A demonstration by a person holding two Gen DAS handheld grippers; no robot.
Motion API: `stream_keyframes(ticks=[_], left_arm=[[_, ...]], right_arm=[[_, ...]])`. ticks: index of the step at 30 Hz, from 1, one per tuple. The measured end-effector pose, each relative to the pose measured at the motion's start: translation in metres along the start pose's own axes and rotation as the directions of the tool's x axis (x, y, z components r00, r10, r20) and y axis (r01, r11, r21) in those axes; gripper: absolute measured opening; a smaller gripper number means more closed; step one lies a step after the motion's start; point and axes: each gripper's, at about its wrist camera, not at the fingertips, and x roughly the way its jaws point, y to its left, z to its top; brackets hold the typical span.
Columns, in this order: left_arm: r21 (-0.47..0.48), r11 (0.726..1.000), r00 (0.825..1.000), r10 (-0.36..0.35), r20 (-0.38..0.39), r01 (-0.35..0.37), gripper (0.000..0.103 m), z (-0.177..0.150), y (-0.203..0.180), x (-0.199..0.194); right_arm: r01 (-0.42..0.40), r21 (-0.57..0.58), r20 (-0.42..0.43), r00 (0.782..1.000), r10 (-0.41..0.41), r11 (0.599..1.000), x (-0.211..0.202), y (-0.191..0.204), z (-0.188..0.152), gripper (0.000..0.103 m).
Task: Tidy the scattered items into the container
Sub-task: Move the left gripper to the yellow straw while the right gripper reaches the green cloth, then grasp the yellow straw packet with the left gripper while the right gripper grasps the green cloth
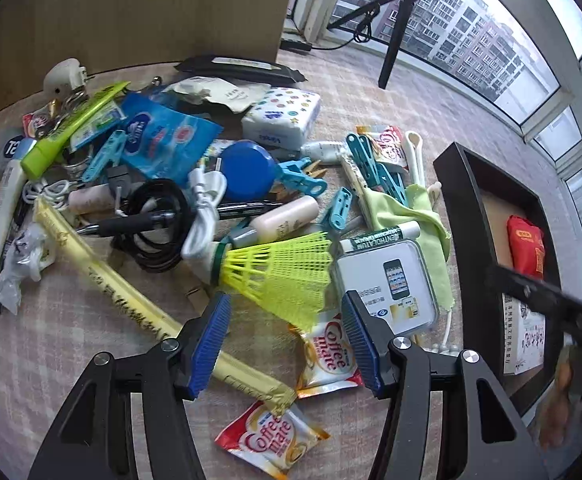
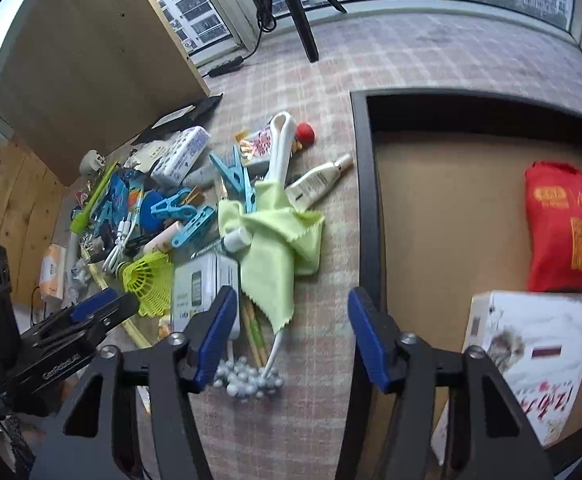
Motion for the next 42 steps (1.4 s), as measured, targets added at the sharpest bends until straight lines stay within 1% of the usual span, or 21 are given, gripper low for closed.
stream_keyframes(ticks=[4,6,7,9,13,15,16,17,18,19,21,22,23,25,26,30,33,34,35,40,42], left_arm=[[-0.024,1.000,1.000,0.004,0.016,-0.003,0.055,-0.004,0.016,-0.012],[-0.043,0.999,1.000,0.010,0.021,-0.009,0.055,-0.006,0.026,-0.018],[-0.057,0.998,1.000,0.015,0.022,-0.014,0.055,-0.007,0.034,-0.020],[-0.089,0.996,1.000,0.020,0.021,-0.018,0.055,-0.009,0.047,-0.023],[-0.187,0.982,1.000,0.011,0.006,-0.009,0.055,-0.011,0.077,-0.022],[-0.221,0.975,1.000,0.002,-0.004,-0.003,0.055,-0.012,0.086,-0.020],[-0.240,0.971,1.000,-0.010,-0.009,0.007,0.055,-0.013,0.090,-0.018],[-0.252,0.968,1.000,-0.017,-0.012,0.013,0.055,-0.014,0.093,-0.016],[-0.261,0.965,1.000,-0.020,-0.016,0.015,0.055,-0.014,0.094,-0.015],[-0.272,0.962,1.000,-0.021,-0.018,0.015,0.055,-0.014,0.095,-0.013],[-0.295,0.955,0.999,-0.032,-0.029,0.022,0.055,-0.014,0.096,-0.006],[-0.304,0.952,0.999,-0.040,-0.036,0.028,0.055,-0.013,0.096,-0.004],[-0.312,0.950,0.998,-0.047,-0.045,0.031,0.055,-0.013,0.093,0.000],[-0.315,0.949,0.998,-0.035,-0.058,0.015,0.055,-0.011,0.091,0.006],[-0.314,0.949,0.998,-0.020,-0.065,-0.001,0.055,-0.010,0.089,0.010],[-0.307,0.951,0.995,0.010,-0.095,-0.038,0.054,-0.010,0.083,0.021],[-0.312,0.949,0.995,0.028,-0.091,-0.055,0.043,-0.012,0.083,0.024],[-0.318,0.947,0.996,0.020,-0.092,-0.048,0.031,-0.013,0.084,0.025],[-0.326,0.944,0.996,0.018,-0.091,-0.047,0.026,-0.014,0.086,0.024],[-0.367,0.930,0.998,-0.002,-0.064,-0.022,0.019,-0.024,0.101,0.017],[-0.378,0.926,0.999,-0.003,-0.045,-0.015,0.013,-0.028,0.106,0.010]], right_arm=[[-0.022,0.007,-0.016,1.000,0.022,1.000,0.016,-0.006,0.018,0.051],[-0.013,0.007,-0.033,0.999,0.013,1.000,0.026,-0.008,0.024,0.049],[-0.020,0.002,-0.035,0.999,0.020,1.000,0.031,-0.008,0.027,0.045],[-0.030,-0.007,-0.046,0.998,0.030,1.000,0.035,-0.007,0.031,0.043],[-0.037,-0.017,-0.076,0.997,0.035,0.999,0.047,-0.006,0.037,0.043],[-0.042,-0.016,-0.101,0.994,0.040,0.999,0.054,-0.005,0.040,0.038],[-0.044,-0.018,-0.109,0.993,0.041,0.999,0.057,-0.005,0.041,0.032],[-0.043,-0.018,-0.114,0.993,0.041,0.999,0.059,-0.005,0.041,0.027],[-0.043,-0.015,-0.119,0.992,0.041,0.999,0.060,-0.005,0.042,0.026],[-0.046,-0.011,-0.120,0.992,0.045,0.999,0.061,-0.006,0.042,0.023],[-0.051,-0.018,-0.126,0.991,0.048,0.999,0.063,-0.004,0.043,0.021],[-0.051,-0.026,-0.127,0.991,0.047,0.998,0.064,-0.003,0.043,0.016],[-0.056,-0.035,-0.130,0.990,0.051,0.998,0.064,-0.001,0.042,0.007],[-0.038,-0.052,-0.123,0.992,0.031,0.998,0.063,0.003,0.041,0.006],[-0.037,-0.057,-0.118,0.993,0.030,0.998,0.062,0.004,0.042,0.004],[-0.065,-0.045,-0.107,0.992,0.060,0.997,0.055,0.004,0.043,0.003],[-0.082,-0.037,-0.099,0.992,0.078,0.996,0.048,0.002,0.043,0.003],[-0.086,-0.039,-0.096,0.992,0.082,0.995,0.045,0.002,0.044,0.003],[-0.093,-0.041,-0.096,0.991,0.089,0.995,0.043,0.002,0.044,0.003],[-0.106,-0.035,-0.073,0.992,0.103,0.994,0.031,-0.001,0.040,0.003],[-0.123,-0.021,-0.058,0.991,0.122,0.992,0.024,-0.003,0.038,0.003]])
